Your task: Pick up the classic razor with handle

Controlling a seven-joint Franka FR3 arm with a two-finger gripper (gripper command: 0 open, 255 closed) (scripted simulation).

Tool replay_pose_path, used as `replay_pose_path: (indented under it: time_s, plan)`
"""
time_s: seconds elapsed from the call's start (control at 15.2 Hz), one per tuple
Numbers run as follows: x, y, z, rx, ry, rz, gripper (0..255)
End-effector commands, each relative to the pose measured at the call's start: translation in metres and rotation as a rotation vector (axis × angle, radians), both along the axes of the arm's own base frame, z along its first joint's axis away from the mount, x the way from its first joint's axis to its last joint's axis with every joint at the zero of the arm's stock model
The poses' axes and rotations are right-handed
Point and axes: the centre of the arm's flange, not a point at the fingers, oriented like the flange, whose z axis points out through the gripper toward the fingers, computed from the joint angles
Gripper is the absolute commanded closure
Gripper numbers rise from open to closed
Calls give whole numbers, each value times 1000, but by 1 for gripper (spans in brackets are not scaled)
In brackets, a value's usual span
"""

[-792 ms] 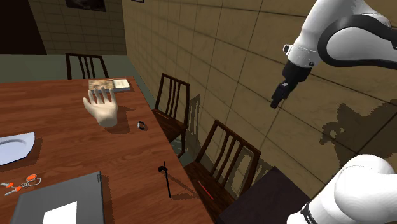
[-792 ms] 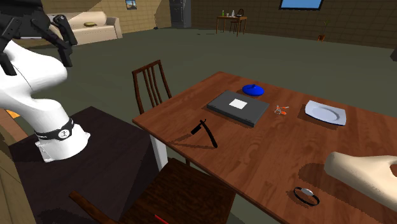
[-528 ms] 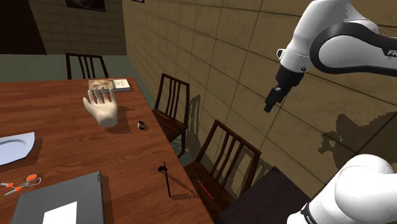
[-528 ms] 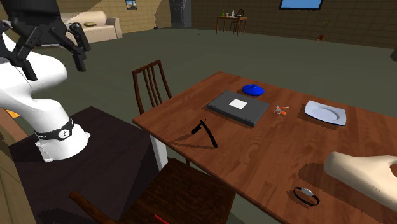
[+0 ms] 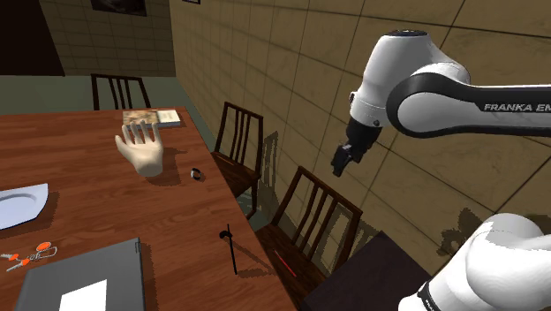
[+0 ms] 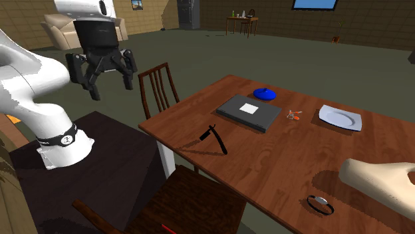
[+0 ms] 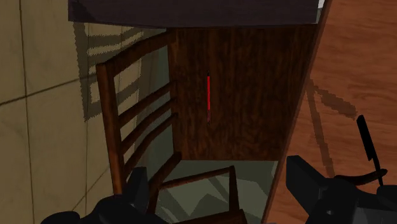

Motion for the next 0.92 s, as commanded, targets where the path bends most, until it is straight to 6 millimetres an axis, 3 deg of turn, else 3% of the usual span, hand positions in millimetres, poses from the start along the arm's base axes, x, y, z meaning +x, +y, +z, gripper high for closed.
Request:
replay_pose_path:
  time_s: [0.0,0.86]
  plan:
    - [9,21,-16,4,0,-12,0]
    - [66,145,-119,17,4,-80,0]
